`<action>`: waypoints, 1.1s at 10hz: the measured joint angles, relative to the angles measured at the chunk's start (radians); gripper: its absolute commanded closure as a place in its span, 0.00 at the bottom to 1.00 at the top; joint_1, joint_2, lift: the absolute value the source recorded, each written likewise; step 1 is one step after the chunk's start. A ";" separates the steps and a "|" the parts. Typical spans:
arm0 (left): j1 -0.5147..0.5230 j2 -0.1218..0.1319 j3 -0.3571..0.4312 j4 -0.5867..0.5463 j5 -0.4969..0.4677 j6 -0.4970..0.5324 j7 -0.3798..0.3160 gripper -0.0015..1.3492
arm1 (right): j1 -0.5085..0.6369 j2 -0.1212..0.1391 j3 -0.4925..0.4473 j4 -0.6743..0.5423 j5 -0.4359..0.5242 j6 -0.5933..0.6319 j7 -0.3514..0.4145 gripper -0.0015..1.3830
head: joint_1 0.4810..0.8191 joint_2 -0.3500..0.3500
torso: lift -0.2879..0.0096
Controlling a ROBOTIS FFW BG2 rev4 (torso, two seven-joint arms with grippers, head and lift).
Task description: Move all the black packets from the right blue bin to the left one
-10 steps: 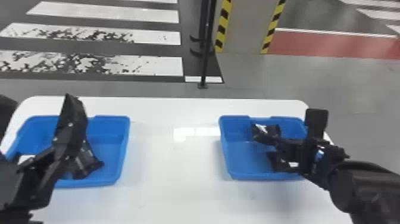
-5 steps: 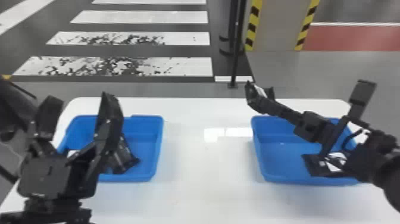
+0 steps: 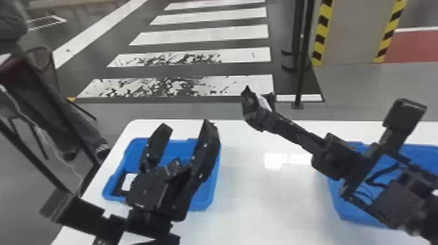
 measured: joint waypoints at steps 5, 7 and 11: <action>-0.012 0.006 -0.015 -0.006 0.002 0.053 0.000 0.08 | -0.007 -0.013 0.153 -0.038 0.020 -0.053 -0.020 0.85 | 0.55 0.89 | 0.50; -0.013 0.006 -0.016 -0.006 0.002 0.048 -0.003 0.08 | -0.007 -0.016 0.184 -0.056 0.036 -0.056 -0.028 0.85 | 0.56 0.92 | 0.50; -0.013 0.005 -0.012 -0.006 0.002 0.025 -0.003 0.22 | -0.007 -0.018 0.197 -0.059 0.046 -0.053 -0.031 0.85 | 0.56 0.94 | 0.50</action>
